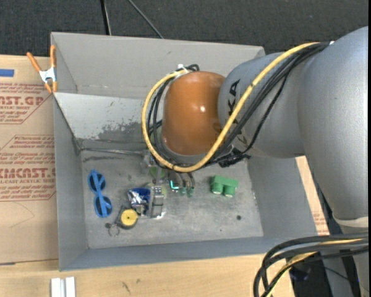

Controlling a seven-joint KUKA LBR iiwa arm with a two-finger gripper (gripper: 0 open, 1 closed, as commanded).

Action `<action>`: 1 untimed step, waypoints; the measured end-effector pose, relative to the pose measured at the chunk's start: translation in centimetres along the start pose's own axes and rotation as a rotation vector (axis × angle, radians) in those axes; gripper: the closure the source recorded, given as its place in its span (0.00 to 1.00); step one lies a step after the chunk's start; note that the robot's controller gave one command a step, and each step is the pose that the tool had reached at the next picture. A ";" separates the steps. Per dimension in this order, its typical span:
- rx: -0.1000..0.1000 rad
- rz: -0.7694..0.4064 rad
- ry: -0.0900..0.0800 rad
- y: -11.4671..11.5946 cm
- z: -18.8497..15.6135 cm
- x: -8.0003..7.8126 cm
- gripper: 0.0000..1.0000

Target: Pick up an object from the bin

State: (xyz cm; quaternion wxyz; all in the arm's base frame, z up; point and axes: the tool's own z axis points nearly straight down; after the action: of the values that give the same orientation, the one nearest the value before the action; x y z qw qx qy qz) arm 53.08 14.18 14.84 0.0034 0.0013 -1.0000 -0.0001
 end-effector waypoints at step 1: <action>0.000 0.174 -0.002 0.1 8.2 1.2 0.00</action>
Offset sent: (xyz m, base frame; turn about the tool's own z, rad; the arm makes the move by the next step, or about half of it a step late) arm -0.0108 0.0008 -0.0784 0.1748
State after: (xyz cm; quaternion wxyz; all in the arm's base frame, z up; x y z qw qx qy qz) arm 51.81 14.32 6.67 0.0024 -0.0858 -0.9963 0.0002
